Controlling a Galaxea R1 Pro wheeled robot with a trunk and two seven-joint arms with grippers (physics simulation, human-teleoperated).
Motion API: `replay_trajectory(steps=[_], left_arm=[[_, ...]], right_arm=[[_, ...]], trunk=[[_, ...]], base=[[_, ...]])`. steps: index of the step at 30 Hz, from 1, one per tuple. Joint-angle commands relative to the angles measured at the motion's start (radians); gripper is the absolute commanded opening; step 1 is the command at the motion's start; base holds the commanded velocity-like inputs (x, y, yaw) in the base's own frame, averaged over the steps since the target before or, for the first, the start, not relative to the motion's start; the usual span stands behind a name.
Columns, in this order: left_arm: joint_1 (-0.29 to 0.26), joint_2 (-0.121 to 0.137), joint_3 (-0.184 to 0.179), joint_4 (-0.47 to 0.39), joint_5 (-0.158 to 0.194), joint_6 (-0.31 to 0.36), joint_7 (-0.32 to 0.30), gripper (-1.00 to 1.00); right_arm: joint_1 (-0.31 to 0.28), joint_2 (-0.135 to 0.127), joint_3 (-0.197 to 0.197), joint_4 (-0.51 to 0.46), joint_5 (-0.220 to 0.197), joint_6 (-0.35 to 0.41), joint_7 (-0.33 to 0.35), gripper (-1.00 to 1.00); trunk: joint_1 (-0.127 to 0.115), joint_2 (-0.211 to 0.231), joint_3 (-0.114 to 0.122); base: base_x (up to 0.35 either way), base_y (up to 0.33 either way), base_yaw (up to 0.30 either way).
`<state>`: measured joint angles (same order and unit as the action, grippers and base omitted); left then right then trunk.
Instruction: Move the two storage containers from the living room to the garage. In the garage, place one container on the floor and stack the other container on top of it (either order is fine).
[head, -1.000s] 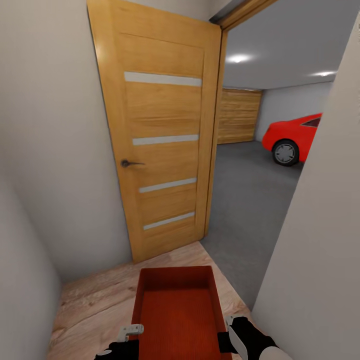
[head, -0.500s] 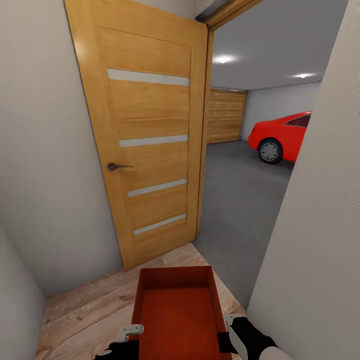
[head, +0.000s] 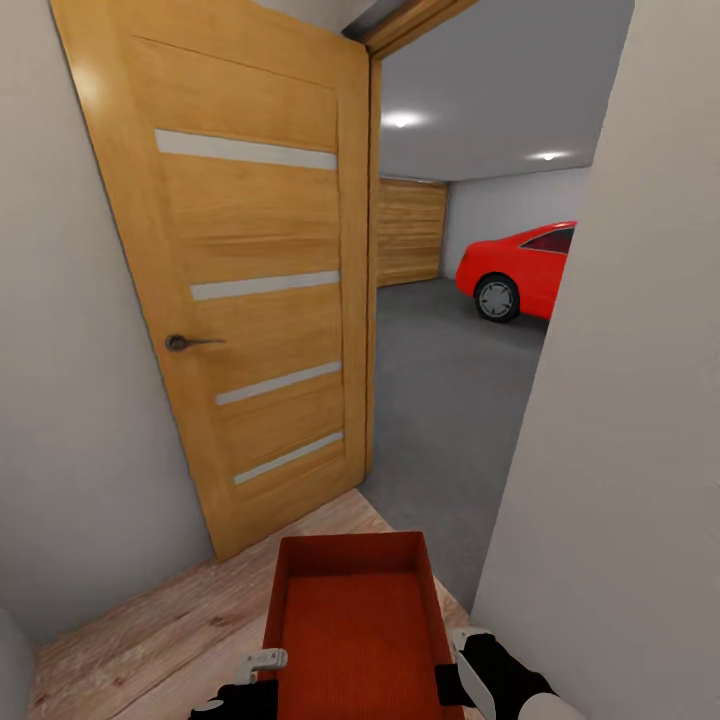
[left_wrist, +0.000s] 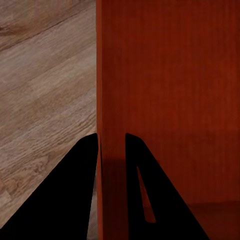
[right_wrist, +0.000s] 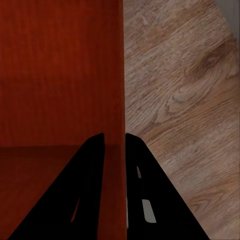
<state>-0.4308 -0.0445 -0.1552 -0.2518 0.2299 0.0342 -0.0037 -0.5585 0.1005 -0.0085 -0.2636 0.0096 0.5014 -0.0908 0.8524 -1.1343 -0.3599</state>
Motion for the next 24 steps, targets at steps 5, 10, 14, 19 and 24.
replay_trajectory(steps=[5,10,14,19,24], left_arm=[[0.000,0.002,-0.021,-0.006,0.017,-0.042,0.002,-1.00],[0.000,0.002,-0.021,-0.006,0.017,-0.042,0.002,-1.00],[0.000,0.002,-0.021,-0.006,0.017,-0.042,0.002,-1.00],[0.000,0.002,-0.021,-0.006,0.017,-0.043,0.002,-1.00],[0.000,0.002,-0.021,-0.006,0.017,-0.047,0.002,-1.00]], right_arm=[[0.000,-0.036,0.010,0.001,-0.012,0.005,-0.004,-1.00],[0.000,-0.036,0.010,0.001,-0.012,0.005,-0.004,-1.00],[0.000,-0.036,0.010,0.002,-0.012,0.005,-0.004,-1.00],[0.000,-0.036,0.010,0.002,-0.012,0.005,-0.004,-1.00],[0.000,-0.036,0.010,0.002,-0.013,0.005,-0.004,-1.00]], trunk=[[0.000,-0.001,-0.001],[0.000,-0.001,-0.001],[0.000,-0.001,-0.001],[0.000,-0.001,-0.001],[0.000,-0.001,-0.001]], base=[[0.078,0.067,-0.114],[0.097,0.096,-0.096],[0.062,0.124,-0.228],[0.067,0.137,-0.150],[0.029,0.083,-0.116]])
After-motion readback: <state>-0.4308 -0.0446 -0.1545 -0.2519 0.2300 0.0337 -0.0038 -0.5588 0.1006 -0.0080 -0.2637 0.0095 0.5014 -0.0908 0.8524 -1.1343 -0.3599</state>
